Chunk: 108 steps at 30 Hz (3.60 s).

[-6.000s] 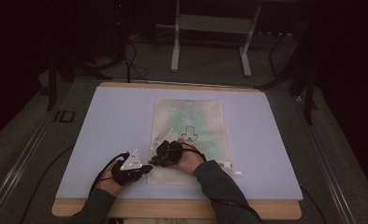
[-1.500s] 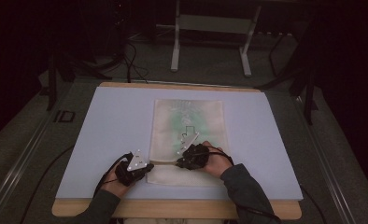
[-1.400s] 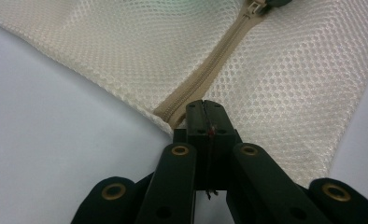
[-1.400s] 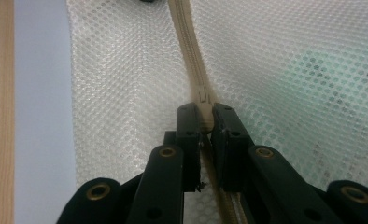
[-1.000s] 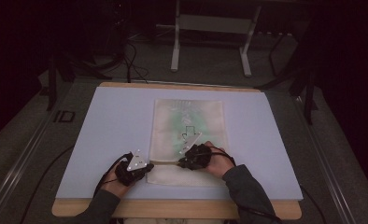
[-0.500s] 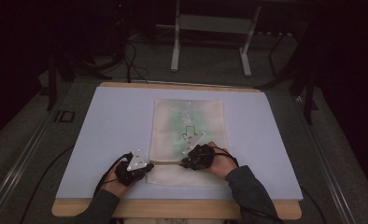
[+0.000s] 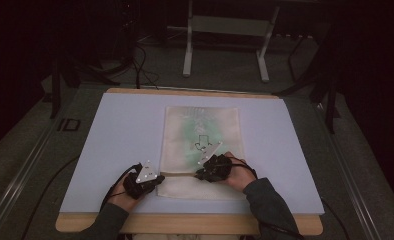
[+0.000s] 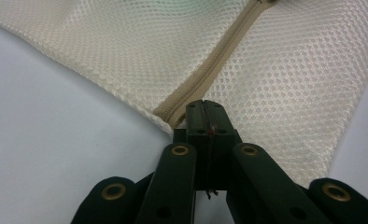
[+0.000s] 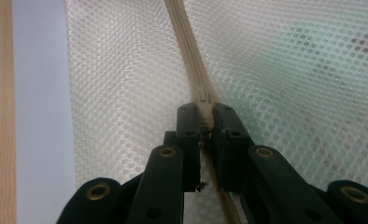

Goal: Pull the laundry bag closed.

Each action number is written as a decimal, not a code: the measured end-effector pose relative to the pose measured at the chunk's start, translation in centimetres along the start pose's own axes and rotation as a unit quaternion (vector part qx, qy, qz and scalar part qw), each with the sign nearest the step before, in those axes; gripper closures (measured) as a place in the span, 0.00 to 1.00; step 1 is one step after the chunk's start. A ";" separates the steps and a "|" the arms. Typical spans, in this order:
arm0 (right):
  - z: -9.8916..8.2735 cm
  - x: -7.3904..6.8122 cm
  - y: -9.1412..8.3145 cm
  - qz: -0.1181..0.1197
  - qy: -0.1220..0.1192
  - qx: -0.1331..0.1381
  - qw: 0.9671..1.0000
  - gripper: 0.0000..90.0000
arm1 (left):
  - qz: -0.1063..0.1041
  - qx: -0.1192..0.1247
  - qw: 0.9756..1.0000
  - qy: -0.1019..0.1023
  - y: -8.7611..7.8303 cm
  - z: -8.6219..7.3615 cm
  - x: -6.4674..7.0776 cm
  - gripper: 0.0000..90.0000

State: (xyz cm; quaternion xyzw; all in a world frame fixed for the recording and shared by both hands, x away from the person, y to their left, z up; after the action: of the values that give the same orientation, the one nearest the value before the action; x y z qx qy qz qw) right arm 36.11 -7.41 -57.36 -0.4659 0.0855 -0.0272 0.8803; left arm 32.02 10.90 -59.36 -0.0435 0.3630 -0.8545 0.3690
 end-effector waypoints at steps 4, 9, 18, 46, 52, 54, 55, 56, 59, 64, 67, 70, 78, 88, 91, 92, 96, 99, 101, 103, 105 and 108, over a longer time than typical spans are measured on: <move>-0.3 0.1 -0.3 -0.001 0.004 0.003 1.000 0.91 | 0.000 0.000 1.000 -0.001 0.0 0.0 0.0 0.99; -0.5 0.2 -0.5 -0.002 0.004 0.005 1.000 0.91 | -0.001 0.001 1.000 -0.003 0.0 0.0 0.0 0.99; -0.8 0.3 -0.9 -0.005 0.007 0.003 1.000 0.91 | -0.001 0.001 1.000 -0.004 0.0 0.0 0.0 0.99; -2.1 0.7 -1.9 -0.010 0.020 0.010 1.000 0.91 | -0.002 0.001 1.000 -0.005 0.0 0.0 0.0 0.99; -2.3 0.8 -2.0 -0.012 0.023 0.010 1.000 0.91 | -0.002 0.001 1.000 -0.005 0.0 0.0 0.0 0.99; -2.4 0.8 -2.1 -0.013 0.022 0.011 1.000 0.91 | -0.002 0.001 1.000 -0.005 0.0 0.0 0.0 0.99; -2.4 0.8 -2.2 -0.012 0.024 0.012 1.000 0.91 | -0.002 0.001 1.000 -0.005 0.0 0.0 0.0 0.99; -2.5 0.8 -2.3 -0.013 0.025 0.011 1.000 0.91 | -0.002 0.001 1.000 -0.006 0.0 0.0 0.0 0.99; -2.7 0.8 -2.4 -0.014 0.027 0.012 0.999 0.91 | -0.002 0.001 1.000 -0.005 0.0 0.0 0.0 0.99; -3.0 0.9 -2.7 -0.016 0.030 0.013 0.999 0.91 | -0.002 0.001 1.000 -0.005 0.0 0.0 0.0 0.99; -3.1 1.0 -2.8 -0.016 0.030 0.014 0.999 0.91 | -0.002 0.001 1.000 -0.006 0.0 0.0 0.0 0.99; -3.1 1.0 -2.8 -0.016 0.030 0.014 0.999 0.91 | -0.002 0.001 1.000 -0.005 0.0 0.0 0.0 0.99; -3.2 1.0 -3.0 -0.015 0.033 0.015 0.999 0.91 | -0.002 0.000 1.000 -0.005 0.0 0.0 0.0 0.99; -3.5 1.1 -3.4 -0.016 0.037 0.015 0.999 0.91 | -0.002 0.000 1.000 -0.005 0.0 0.0 0.0 0.99; -3.6 1.2 -3.5 -0.017 0.037 0.015 0.999 0.91 | -0.002 0.000 1.000 -0.005 0.0 0.0 0.0 0.99; -3.6 1.2 -3.5 -0.017 0.037 0.015 0.999 0.91 | -0.002 0.000 1.000 -0.005 0.0 0.0 0.0 0.99; -3.8 1.2 -3.7 -0.018 0.039 0.016 0.999 0.91 | -0.002 0.000 1.000 -0.004 0.0 0.0 0.0 0.99; -4.0 1.3 -3.9 -0.021 0.040 0.018 0.999 0.91 | -0.002 0.000 1.000 -0.005 0.0 0.0 0.0 0.99; -4.1 1.2 -4.0 -0.020 0.040 0.018 0.999 0.91 | -0.002 0.000 1.000 -0.005 0.0 0.0 0.0 0.99; -4.2 1.2 -4.1 -0.022 0.042 0.019 0.999 0.91 | -0.002 0.000 1.000 -0.006 0.0 0.0 0.0 0.99; -4.3 1.3 -4.2 -0.021 0.042 0.020 0.999 0.91 | -0.002 0.001 1.000 -0.006 0.0 0.0 0.0 0.99; -4.4 1.2 -4.2 -0.021 0.044 0.020 0.999 0.91 | -0.002 0.001 1.000 -0.006 0.0 0.0 0.0 0.99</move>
State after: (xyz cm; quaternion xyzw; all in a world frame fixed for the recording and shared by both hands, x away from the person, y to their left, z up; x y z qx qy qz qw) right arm 36.67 -13.47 -56.48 -0.4485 0.1139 -0.0680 0.8839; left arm 32.04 10.90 -59.37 -0.0489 0.3602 -0.8554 0.3691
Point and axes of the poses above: each handheld gripper's, and its own axes: y roughly forward along the jaws, z roughly out of its top, x roughly to its right, the point moved 8 cm from there along y, roughly forward along the jaws, and after that the axes turned 8 degrees about z, right-handed, at the moved point
